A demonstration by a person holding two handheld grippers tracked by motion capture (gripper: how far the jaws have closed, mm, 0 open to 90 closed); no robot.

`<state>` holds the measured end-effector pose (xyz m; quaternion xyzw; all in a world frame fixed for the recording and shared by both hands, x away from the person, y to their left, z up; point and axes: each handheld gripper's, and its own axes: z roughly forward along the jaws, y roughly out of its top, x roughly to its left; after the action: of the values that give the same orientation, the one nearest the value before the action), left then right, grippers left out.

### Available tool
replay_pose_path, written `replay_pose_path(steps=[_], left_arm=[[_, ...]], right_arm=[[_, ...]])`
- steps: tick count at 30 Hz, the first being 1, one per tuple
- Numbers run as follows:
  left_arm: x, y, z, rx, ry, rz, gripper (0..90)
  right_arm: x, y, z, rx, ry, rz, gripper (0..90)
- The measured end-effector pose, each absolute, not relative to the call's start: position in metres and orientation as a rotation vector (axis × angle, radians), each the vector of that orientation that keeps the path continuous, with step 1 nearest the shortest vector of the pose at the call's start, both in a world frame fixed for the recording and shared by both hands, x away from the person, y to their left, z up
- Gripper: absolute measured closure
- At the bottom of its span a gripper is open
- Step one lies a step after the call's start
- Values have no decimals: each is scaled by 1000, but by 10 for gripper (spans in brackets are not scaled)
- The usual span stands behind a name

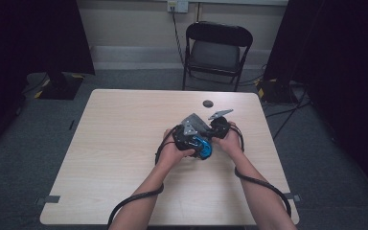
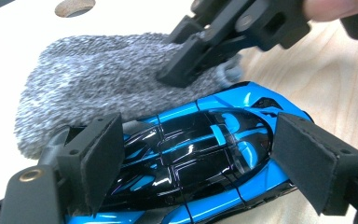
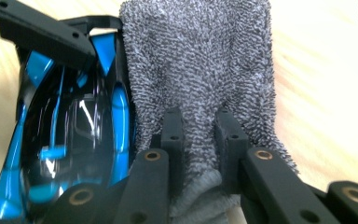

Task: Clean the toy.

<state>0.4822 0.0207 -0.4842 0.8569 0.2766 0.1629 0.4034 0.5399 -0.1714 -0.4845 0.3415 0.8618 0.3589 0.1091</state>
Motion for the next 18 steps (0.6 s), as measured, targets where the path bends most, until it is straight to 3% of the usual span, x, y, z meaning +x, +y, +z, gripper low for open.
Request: replay_pose_path(steps=[18], left_arm=[[482, 18, -484, 2166, 697, 404, 170]], right_arm=[[519, -211, -480, 974, 2597, 1031, 770]])
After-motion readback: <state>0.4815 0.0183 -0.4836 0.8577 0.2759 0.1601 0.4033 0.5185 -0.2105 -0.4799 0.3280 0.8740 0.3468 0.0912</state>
